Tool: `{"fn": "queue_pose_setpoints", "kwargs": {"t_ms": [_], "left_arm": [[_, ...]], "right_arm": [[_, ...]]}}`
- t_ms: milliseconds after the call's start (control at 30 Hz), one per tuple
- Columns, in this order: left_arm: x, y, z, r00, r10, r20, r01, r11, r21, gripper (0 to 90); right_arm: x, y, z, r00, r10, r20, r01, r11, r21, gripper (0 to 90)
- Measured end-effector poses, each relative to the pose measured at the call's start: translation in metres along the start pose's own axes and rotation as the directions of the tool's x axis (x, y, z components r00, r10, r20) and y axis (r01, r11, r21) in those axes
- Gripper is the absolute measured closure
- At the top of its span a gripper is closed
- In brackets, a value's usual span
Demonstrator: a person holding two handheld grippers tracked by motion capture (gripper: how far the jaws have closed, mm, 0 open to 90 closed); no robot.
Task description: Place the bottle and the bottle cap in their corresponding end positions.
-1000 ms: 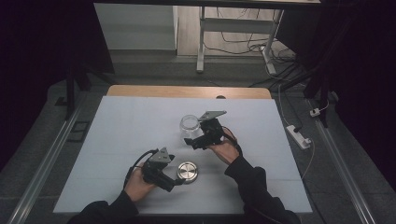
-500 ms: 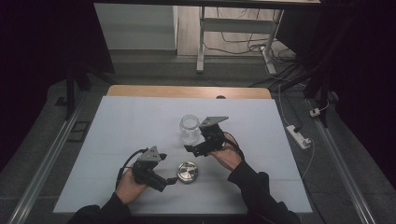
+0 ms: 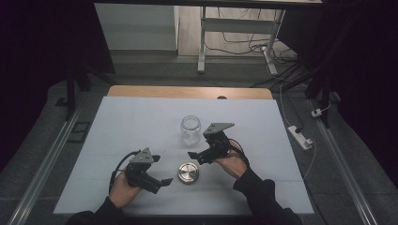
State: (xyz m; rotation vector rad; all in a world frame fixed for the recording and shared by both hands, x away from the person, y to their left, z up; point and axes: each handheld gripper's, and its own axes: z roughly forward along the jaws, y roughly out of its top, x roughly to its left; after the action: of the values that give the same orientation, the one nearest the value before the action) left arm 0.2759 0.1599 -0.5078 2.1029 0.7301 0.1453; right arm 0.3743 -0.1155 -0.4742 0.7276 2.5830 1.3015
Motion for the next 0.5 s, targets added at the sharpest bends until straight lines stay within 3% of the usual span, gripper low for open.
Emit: {"fn": "queue_pose_setpoints", "kwargs": {"t_ms": [500], "left_arm": [[-0.001,-0.009,-0.013,0.9995,-0.011,-0.030,0.011,0.9999,0.008,0.0]], "right_arm": [[0.010,-0.014,-0.015,1.0000,0.006,0.005,-0.006,1.000,-0.007,0.0]]}}
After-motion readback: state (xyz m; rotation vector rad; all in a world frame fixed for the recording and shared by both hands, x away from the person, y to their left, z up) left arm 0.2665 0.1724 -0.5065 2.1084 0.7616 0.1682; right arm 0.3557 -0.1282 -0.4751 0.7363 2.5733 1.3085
